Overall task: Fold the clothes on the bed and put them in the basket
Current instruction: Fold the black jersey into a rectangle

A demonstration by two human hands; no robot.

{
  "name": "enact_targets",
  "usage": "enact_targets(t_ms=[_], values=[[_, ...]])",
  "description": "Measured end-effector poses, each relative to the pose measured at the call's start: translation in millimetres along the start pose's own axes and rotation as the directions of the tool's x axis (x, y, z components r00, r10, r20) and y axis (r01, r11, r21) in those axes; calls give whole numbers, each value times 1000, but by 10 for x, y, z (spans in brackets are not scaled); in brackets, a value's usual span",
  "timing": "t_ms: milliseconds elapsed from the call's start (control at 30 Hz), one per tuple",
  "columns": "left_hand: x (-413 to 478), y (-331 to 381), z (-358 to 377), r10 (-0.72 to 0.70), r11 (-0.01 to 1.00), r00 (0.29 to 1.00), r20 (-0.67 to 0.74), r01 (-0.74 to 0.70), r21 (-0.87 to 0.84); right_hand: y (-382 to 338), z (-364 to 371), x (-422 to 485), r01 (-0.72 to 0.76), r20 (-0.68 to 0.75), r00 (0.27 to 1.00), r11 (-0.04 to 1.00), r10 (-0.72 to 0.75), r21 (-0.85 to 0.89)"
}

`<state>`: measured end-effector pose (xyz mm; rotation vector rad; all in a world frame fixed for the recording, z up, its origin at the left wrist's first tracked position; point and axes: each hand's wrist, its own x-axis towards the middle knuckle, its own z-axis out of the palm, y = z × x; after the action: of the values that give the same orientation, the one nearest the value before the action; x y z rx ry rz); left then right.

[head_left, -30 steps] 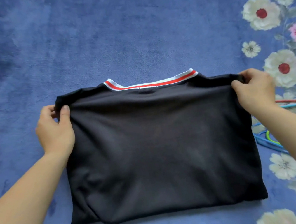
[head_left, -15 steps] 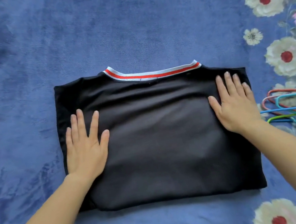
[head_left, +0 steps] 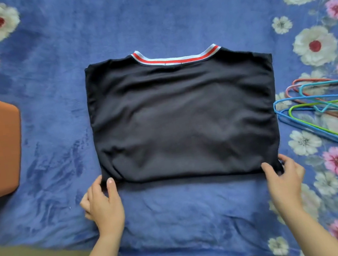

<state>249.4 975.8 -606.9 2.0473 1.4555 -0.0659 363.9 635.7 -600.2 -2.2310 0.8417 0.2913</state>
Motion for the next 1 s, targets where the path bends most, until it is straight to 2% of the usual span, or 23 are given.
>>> enact_targets(t_ms=[100, 133, 200, 267, 333, 400, 467, 567, 633, 767, 833, 867, 933, 1000], values=[[88, 34, -82, 89, 985, 996, 23, -85, -148, 14, -113, 131, -76, 64, 996, 984, 66, 158], [131, 77, -104, 84, 974, 995, 45, -73, -214, 0, -146, 177, -116, 98, 990, 973, 98, 201], [175, 206, -148, 9, 941, 985, 173, 50, -335, -69, -205, 234, -234, 218, 958, 945, 184, 231], [195, 269, -168, -57, 930, 943, 329, 170, -326, -86, -235, 293, -291, 305, 923, 944, 233, 158], [186, 273, -214, -101, 920, 904, 415, 243, -307, -107, -269, 318, -313, 349, 898, 946, 268, 81], [185, 260, -309, -103, 880, 893, 438, 287, -378, -127, -327, 340, -354, 406, 863, 933, 300, 61], [243, 230, -437, -91, 835, 899, 428, 303, -459, -137, -407, 353, -374, 455, 844, 919, 283, 121], [344, 130, -621, -90, 777, 902, 421, 328, -537, -94, -543, 360, -345, 374, 894, 912, 246, 224], [378, 41, -699, -116, 757, 903, 413, 350, -552, -52, -595, 315, -369, 372, 888, 901, 269, 230], [334, -174, -708, -218, 703, 920, 326, 380, -601, 122, -616, 130, -479, 488, 793, 868, 365, 129], [309, -291, -611, -300, 728, 932, 204, 362, -582, 181, -610, 33, -437, 542, 742, 898, 394, -54], [287, -323, -541, -326, 782, 939, 107, 331, -528, 207, -600, 0, -382, 552, 736, 913, 393, -141], [209, -268, -351, -246, 938, 963, -111, 207, -279, 197, -579, -37, -304, 535, 765, 933, 360, -192], [67, -85, -143, -27, 999, 976, -217, 20, -33, 132, -551, -23, -286, 516, 801, 951, 303, -115]])
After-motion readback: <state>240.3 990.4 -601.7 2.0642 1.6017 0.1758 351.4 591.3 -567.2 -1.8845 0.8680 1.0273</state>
